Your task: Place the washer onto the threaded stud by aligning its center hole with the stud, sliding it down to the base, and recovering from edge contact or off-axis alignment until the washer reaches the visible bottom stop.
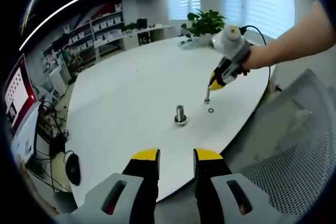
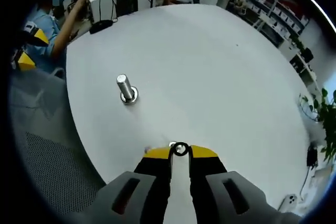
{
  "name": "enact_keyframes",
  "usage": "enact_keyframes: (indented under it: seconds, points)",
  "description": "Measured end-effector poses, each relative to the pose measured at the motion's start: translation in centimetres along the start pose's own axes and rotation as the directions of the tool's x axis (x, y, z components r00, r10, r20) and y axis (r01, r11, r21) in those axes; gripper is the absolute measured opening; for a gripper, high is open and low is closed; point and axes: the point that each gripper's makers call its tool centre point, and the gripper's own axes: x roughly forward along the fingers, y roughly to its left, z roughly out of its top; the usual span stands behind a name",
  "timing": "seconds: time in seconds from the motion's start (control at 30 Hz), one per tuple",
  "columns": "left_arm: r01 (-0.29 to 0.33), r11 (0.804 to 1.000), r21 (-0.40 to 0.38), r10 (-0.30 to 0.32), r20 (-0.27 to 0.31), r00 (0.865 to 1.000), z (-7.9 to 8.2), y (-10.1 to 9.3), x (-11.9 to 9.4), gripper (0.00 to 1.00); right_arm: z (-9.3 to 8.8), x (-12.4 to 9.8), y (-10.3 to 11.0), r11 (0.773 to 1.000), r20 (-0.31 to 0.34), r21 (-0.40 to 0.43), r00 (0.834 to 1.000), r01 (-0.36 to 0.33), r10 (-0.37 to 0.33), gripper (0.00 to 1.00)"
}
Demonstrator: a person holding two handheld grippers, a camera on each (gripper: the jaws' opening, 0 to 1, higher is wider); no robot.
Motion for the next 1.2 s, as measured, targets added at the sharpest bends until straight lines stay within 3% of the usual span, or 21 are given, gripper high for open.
enact_keyframes:
  seconds: [0.57, 1.2]
  points:
    - [-0.014, 1.000, -0.010, 0.014, -0.004, 1.000, -0.1, 0.3, 0.0, 0.23, -0.1, 1.8, 0.2, 0.998, -0.059, -0.047, 0.998, -0.035, 0.033, 0.14]
    - [-0.020, 1.000, -0.015, 0.020, -0.025, 0.999, -0.6, 0.5, 0.1, 0.23, -2.6, 4.6, 0.3, 0.997, -0.132, 0.044, 0.989, -0.067, 0.073, 0.15]
